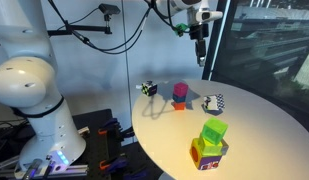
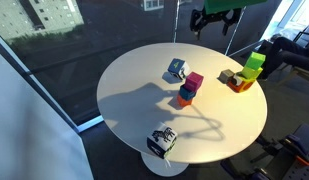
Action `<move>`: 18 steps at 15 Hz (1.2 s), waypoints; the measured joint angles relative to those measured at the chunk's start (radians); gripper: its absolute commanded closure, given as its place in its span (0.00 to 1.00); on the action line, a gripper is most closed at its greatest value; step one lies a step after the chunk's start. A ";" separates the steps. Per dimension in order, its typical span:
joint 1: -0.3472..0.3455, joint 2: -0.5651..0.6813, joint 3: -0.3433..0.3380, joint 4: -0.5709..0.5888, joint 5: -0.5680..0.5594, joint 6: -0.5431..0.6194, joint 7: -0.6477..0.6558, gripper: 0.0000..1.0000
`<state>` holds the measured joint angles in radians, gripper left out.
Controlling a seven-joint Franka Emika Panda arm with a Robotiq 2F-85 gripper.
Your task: Put the white and blue dice on the table
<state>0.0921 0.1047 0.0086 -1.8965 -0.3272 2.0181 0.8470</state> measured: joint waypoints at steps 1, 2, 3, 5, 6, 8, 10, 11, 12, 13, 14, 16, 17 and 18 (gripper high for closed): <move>0.000 0.000 0.001 0.000 0.000 0.000 0.000 0.00; 0.000 0.000 0.003 0.000 0.000 0.000 0.000 0.00; 0.000 0.000 0.005 0.000 0.000 -0.001 0.000 0.00; 0.000 -0.001 0.011 0.000 0.004 -0.009 -0.006 0.00; 0.001 -0.001 0.015 0.000 0.006 -0.018 -0.010 0.00; 0.001 -0.004 0.022 0.000 0.015 -0.042 -0.025 0.00; 0.003 -0.011 0.029 -0.002 0.026 -0.068 -0.047 0.00; 0.004 -0.016 0.032 -0.006 0.031 -0.079 -0.060 0.00; 0.005 -0.023 0.035 -0.011 0.039 -0.087 -0.076 0.00; 0.005 -0.032 0.037 -0.018 0.051 -0.093 -0.097 0.00; 0.005 -0.041 0.039 -0.026 0.066 -0.096 -0.121 0.00; 0.004 -0.063 0.039 -0.046 0.101 -0.097 -0.172 0.00; 0.003 -0.073 0.039 -0.057 0.118 -0.097 -0.198 0.00; 0.001 -0.086 0.039 -0.070 0.139 -0.097 -0.228 0.00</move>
<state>0.0927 0.0187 0.0474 -1.9662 -0.1883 1.9212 0.6194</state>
